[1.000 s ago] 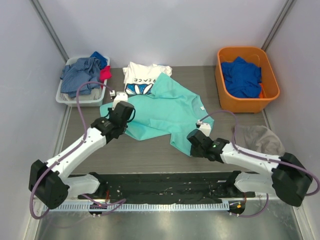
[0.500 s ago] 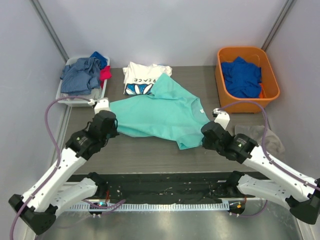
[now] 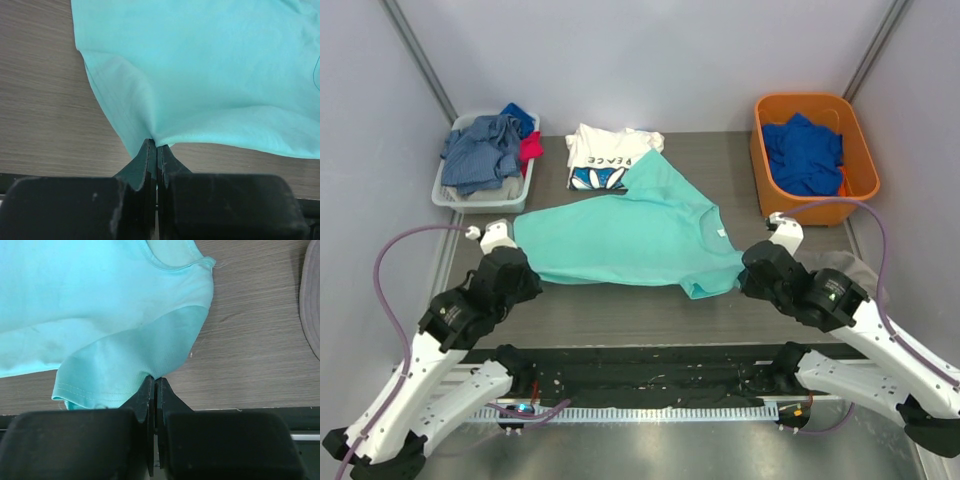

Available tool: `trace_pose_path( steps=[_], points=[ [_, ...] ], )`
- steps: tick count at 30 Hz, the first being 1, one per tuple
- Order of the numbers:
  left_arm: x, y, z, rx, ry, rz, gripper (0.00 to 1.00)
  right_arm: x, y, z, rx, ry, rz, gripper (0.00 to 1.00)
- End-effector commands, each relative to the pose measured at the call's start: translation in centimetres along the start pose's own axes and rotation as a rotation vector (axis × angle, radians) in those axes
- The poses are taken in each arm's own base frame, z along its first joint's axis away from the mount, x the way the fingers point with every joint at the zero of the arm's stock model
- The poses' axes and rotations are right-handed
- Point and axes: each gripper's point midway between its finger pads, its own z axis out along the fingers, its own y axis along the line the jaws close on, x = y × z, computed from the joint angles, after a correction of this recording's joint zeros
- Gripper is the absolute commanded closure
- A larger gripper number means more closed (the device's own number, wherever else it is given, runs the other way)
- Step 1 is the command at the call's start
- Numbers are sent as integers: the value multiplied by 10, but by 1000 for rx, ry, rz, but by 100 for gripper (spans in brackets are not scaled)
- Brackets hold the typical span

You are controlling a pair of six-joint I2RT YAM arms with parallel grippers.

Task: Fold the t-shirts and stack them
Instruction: Flatten the tshirt out

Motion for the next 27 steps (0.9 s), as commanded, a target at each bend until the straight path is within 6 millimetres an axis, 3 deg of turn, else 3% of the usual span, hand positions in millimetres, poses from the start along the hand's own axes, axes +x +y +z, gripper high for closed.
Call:
trace_pose_path(
  steps=[1,10,15,21,27],
  points=[
    [11,6,-9,-2,36,-58,100,-14,-4,-15,1,-41,38,99],
    [1,24,-46,-13,11,-130,100,-11,-4,-23,-17,-6,22,99],
    [5,33,-57,-24,23,-156,100,-11,1,-23,-32,3,22,99],
    [11,37,-62,-4,25,-197,100,-11,1,-25,-42,5,21,99],
    [8,28,-48,-6,12,-203,100,-19,17,-14,-66,-28,12,99]
  ],
)
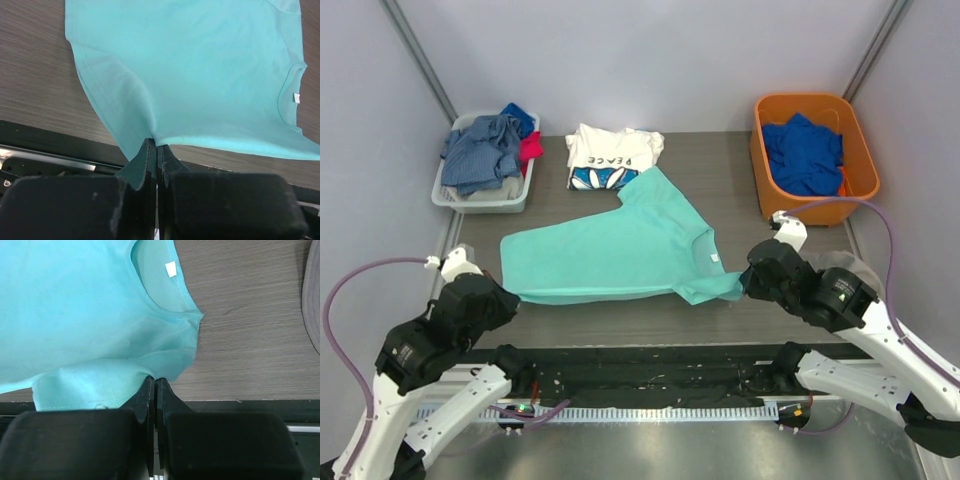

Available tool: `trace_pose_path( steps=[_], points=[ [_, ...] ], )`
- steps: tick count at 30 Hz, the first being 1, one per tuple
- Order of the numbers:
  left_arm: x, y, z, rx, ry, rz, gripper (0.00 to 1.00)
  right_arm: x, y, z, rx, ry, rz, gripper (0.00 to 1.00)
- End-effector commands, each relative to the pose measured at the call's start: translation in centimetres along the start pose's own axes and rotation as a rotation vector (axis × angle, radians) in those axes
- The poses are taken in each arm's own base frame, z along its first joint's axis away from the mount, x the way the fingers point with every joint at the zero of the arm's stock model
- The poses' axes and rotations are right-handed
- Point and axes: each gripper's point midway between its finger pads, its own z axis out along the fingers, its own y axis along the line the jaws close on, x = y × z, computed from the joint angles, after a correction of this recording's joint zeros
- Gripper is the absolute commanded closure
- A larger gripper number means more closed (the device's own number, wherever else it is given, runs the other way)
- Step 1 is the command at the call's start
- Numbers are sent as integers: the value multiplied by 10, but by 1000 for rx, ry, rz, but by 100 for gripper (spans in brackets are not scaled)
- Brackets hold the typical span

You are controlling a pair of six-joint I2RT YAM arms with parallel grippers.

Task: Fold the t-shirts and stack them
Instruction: Flatten the tshirt out

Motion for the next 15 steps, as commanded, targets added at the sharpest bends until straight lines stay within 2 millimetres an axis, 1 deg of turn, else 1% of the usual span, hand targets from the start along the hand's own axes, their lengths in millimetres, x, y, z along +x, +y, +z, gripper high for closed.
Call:
trace_pose_path(
  steps=[1,2,3,4,5,7,8,12,15],
  points=[
    [-3,-8,14,-15,-16,-16,100,-19,20,6,-36,-62,1,99],
    [-3,-9,19,-30,-15,-12,100,-19,21,10,-30,-65,-10,99],
    [-6,-12,22,-28,-28,-16,100,-25,27,13,-36,-88,-7,99],
    [-8,-13,26,-39,-41,-22,100,-25,30,20,-23,-79,-25,99],
    [-10,-17,30,-42,-47,-27,100,-29,38,23,-41,-95,-28,99],
    [-10,-20,36,-51,-48,-28,100,-30,46,33,-36,-90,-46,99],
    [-10,-22,40,-59,-48,-35,100,-35,52,37,-46,-106,-54,99],
    [-12,-15,46,-120,-62,-33,100,-46,59,54,-23,-121,-80,99],
    [-14,-3,47,-195,-68,-1,100,-53,60,67,-12,-122,-87,99]
  ],
)
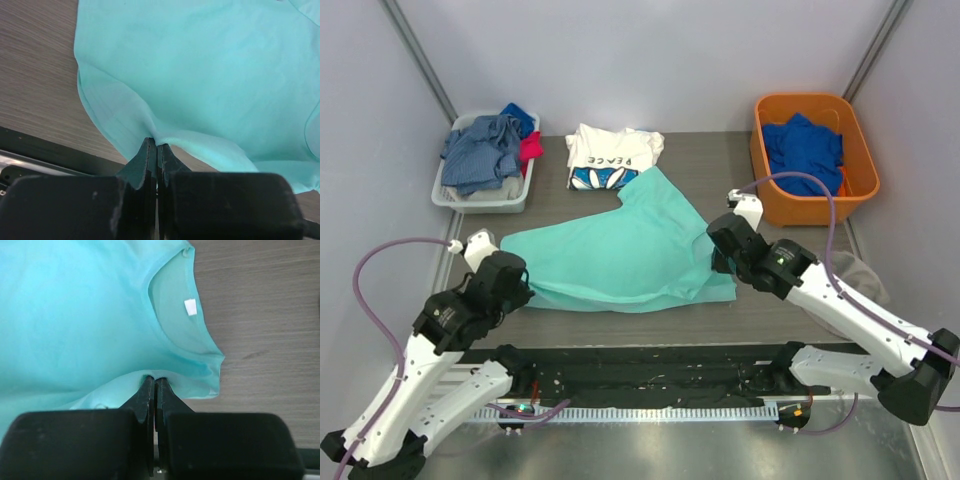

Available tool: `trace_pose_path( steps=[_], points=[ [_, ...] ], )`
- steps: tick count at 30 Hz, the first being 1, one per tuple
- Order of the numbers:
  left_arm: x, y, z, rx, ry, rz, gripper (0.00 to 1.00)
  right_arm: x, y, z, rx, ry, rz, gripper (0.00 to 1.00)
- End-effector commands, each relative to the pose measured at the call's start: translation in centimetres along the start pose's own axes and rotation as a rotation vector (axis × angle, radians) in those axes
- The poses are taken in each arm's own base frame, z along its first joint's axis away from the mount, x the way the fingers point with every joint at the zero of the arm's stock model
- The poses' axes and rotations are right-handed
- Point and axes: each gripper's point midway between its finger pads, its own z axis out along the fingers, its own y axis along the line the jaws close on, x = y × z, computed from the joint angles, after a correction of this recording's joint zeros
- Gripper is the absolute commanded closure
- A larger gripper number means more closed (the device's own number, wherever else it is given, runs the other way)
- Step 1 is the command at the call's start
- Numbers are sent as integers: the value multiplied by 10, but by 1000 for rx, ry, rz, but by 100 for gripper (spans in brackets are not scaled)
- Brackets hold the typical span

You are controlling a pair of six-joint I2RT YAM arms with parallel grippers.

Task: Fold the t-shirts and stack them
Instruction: Flatten the tshirt out

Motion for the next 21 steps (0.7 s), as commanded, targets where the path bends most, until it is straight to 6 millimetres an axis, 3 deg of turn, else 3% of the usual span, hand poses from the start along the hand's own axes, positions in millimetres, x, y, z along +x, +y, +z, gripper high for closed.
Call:
trace_pose_path(
  steps=[1,6,11,17,21],
  points=[
    [-17,8,3,-78,-75,-13,100,-39,11,10,-38,-94,29,99],
    [-15,15,6,-126,-71,6,98,-46,8,34,-30,-76,23,99],
    [6,26,8,-172,17,36,97,-54,11,55,-40,-61,26,99],
    [30,30,7,-159,106,-7,100,-51,20,80,-66,-15,14,99],
    [32,32,5,-143,100,-44,100,-50,22,88,-72,-6,9,99]
  ],
)
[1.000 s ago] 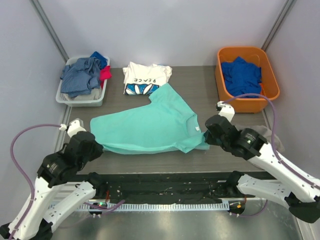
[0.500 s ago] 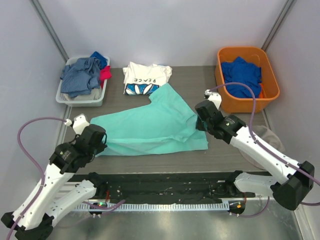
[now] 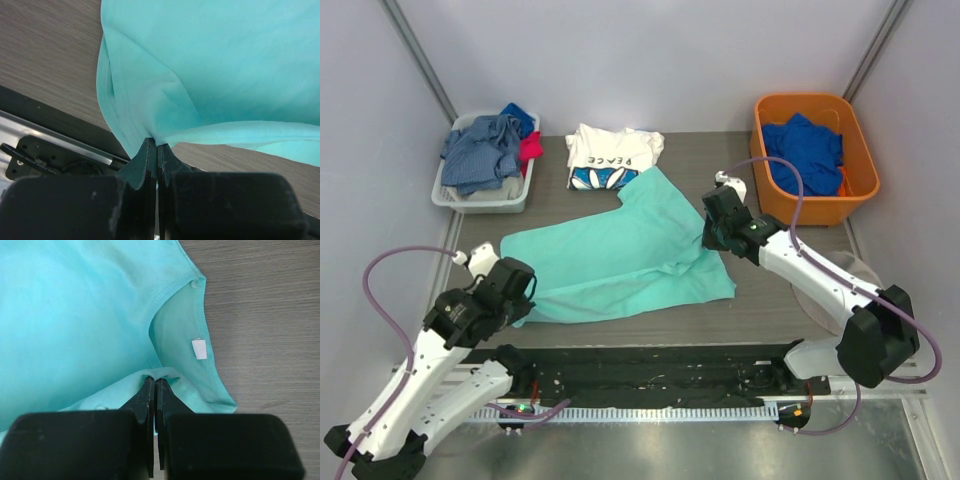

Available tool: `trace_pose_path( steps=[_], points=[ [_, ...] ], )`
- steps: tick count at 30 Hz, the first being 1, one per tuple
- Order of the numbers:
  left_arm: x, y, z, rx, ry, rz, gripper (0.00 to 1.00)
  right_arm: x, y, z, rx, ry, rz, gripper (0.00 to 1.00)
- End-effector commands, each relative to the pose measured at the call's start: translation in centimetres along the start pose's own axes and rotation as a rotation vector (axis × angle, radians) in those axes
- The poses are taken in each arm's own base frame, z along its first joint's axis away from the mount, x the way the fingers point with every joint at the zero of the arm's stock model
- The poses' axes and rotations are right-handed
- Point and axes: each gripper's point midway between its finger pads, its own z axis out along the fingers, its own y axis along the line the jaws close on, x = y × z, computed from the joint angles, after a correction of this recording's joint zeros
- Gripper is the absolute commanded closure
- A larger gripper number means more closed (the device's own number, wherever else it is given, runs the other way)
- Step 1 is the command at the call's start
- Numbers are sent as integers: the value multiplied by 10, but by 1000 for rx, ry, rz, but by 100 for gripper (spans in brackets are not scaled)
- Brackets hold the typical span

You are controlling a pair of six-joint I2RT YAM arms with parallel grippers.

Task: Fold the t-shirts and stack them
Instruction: Flatten the tshirt out

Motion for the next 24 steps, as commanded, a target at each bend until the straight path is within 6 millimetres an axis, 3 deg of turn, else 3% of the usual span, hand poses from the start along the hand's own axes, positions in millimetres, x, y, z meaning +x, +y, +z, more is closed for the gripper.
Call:
trace_pose_path(
  steps=[1,8,18,24],
  points=[
    [1,4,-5,10,-5,-61,100,-32,18,-2,-76,-80,10,99],
    [-9,-1,-2,-46,-13,-8,100,-43,18,9,-72,-74,17,99],
    [11,1,6,-136,127,147,100,-41,22,20,-85,-47,0,99],
    [-3,2,-2,-105,57,108,100,-44,21,17,-87,-57,0,99]
  ],
)
